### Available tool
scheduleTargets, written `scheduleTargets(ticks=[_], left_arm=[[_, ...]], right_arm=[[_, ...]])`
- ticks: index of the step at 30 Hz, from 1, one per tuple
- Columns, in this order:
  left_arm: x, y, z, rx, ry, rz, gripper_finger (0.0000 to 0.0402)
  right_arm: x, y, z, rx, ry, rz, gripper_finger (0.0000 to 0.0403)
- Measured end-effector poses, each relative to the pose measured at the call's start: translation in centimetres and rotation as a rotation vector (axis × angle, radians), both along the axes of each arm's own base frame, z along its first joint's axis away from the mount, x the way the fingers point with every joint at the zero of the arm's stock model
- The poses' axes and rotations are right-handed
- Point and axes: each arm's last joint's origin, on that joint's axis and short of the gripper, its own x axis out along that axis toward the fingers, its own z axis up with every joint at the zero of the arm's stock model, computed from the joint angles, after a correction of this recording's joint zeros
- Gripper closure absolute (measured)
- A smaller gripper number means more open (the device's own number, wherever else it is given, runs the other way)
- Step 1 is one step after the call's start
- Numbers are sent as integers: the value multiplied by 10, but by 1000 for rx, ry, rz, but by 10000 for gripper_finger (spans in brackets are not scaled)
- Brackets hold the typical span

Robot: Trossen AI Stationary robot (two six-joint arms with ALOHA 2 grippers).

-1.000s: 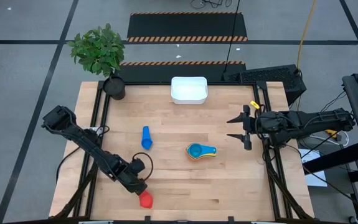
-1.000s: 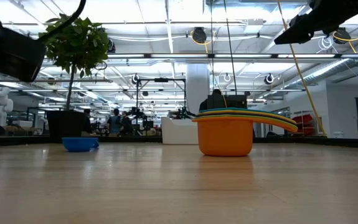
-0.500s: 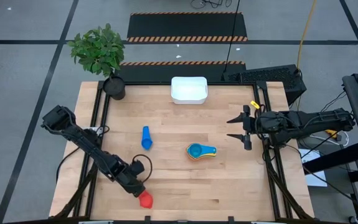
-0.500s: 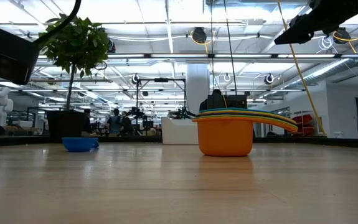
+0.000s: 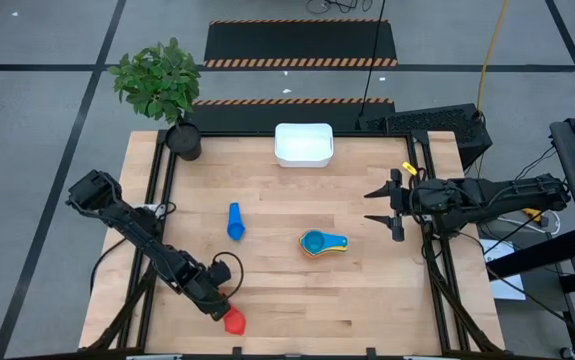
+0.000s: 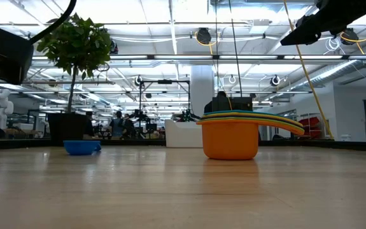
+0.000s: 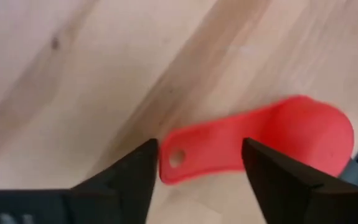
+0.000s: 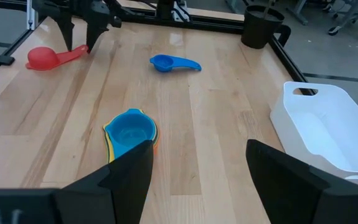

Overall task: Nest measuring cups in basket
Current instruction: Stack the red measuring cup on top of the light blue measuring cup

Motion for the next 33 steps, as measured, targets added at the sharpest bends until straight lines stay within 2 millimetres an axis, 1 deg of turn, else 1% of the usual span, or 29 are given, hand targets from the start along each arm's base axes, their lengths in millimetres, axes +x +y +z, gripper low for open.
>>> scheduleTargets(ticks=[9,14,19,22,26,29,33], left_arm=[[0,0,0,20,-16,1,313],[1,-5,2,-26,-39,-72,386],[5,-9,5,-55,-100,-135,390],[8,-7,6,-56,-116,-135,395],[10,-4,13,-34,-179,-133,396],[11,-1,24,29,-245,-145,397],[13,5,50,170,-379,-145,397]], right_arm=[[0,0,0,0,0,0,151],[0,0,0,0,0,0,151],[0,0,0,-8,1,4,151],[0,0,0,-12,1,5,151],[1,0,1,-12,-12,6,151],[1,0,2,-9,-18,5,151],[1,0,2,-8,-23,4,151]])
